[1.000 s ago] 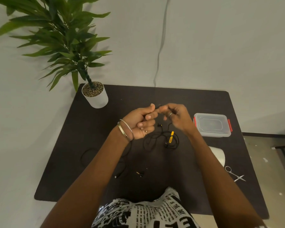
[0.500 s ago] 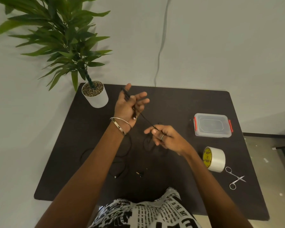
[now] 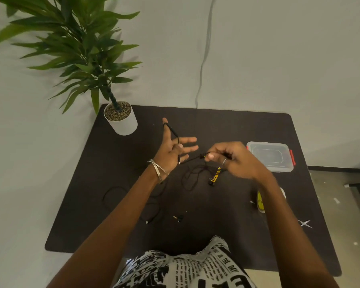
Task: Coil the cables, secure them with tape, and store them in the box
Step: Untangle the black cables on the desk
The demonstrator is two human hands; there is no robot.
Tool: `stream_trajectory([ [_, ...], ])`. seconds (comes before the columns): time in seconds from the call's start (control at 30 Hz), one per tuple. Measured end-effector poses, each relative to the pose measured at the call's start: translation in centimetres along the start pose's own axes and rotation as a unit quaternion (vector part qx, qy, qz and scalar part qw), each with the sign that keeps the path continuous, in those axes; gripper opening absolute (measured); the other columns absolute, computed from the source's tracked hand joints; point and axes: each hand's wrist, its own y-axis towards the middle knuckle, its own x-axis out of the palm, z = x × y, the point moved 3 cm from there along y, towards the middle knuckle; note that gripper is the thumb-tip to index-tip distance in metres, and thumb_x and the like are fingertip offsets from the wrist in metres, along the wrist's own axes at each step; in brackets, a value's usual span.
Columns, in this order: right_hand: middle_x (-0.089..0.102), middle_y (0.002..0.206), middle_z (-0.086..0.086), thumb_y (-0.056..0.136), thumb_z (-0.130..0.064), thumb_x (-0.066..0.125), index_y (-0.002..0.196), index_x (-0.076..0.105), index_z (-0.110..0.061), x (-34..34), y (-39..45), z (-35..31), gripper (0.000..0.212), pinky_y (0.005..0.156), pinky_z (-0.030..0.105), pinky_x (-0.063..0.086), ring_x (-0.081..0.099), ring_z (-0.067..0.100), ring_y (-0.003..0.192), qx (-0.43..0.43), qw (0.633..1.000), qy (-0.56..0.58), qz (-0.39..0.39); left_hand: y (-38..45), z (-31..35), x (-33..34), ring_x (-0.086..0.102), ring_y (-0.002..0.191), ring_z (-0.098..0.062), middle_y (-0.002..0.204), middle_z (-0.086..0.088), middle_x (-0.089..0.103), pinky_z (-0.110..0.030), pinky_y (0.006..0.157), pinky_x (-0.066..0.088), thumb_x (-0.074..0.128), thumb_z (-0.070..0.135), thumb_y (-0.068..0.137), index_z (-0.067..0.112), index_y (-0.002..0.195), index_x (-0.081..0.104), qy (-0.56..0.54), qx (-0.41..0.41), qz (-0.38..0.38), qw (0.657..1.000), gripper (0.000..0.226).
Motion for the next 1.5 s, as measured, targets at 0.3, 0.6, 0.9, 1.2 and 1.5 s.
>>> stream_trajectory([
  [0.3,0.064,0.068,0.002,0.087,-0.009,0.065,0.081,0.069,-0.012,-2.4,3.4,0.9,0.007,0.060,0.017,0.045,0.054,0.007,0.060,0.012,0.993,0.074,0.089,-3.0,-1.0,4.0,0.050,0.122,-0.042,0.137,-0.021,0.047,-0.066,0.095,0.036,0.034,0.004,0.093,0.035,0.146,0.016,-0.238,-0.146,-0.375,0.884,0.065],
  [0.6,0.066,0.075,0.007,0.086,0.012,0.050,0.080,0.068,-0.012,3.3,2.6,4.2,0.030,0.066,0.028,0.051,0.063,0.016,0.073,0.069,0.977,0.192,0.066,-1.9,0.7,3.3,0.064,0.105,-0.036,0.122,-0.018,0.060,-0.066,0.086,0.045,0.044,0.004,0.091,0.011,0.137,0.031,-0.361,-0.128,-0.320,0.866,0.048],
  [0.9,0.058,0.064,-0.003,0.094,-0.011,0.055,0.096,0.066,-0.008,6.4,-1.7,1.9,0.011,0.056,0.009,0.040,0.055,-0.002,0.055,0.088,0.987,0.033,-0.134,0.6,-1.3,-0.3,0.065,0.102,-0.028,0.118,-0.011,0.061,-0.052,0.092,0.049,0.025,0.001,0.100,0.029,0.147,-0.007,-0.029,-0.109,-0.004,0.994,0.063],
  [1.2,0.071,0.080,0.000,0.078,-0.013,0.076,0.086,0.071,-0.016,-2.6,1.2,1.8,0.010,0.068,0.023,0.048,0.064,0.012,0.073,0.048,0.989,-0.130,-0.060,-2.5,-3.1,3.0,0.060,0.050,-0.014,0.086,-0.011,0.064,-0.030,0.058,0.055,0.036,0.014,0.094,0.014,0.145,0.019,-0.023,-0.173,-0.325,0.929,0.054],
  [1.5,0.059,0.086,0.003,0.074,0.010,0.071,0.102,0.066,-0.005,-1.5,2.3,4.8,0.032,0.056,0.017,0.049,0.058,0.005,0.070,0.065,0.969,0.224,0.087,-2.1,-1.1,3.5,0.016,0.042,-0.004,0.057,0.004,0.036,-0.017,0.037,0.015,0.045,0.032,0.094,0.021,0.143,0.034,-0.184,-0.209,-0.357,0.892,0.051],
])
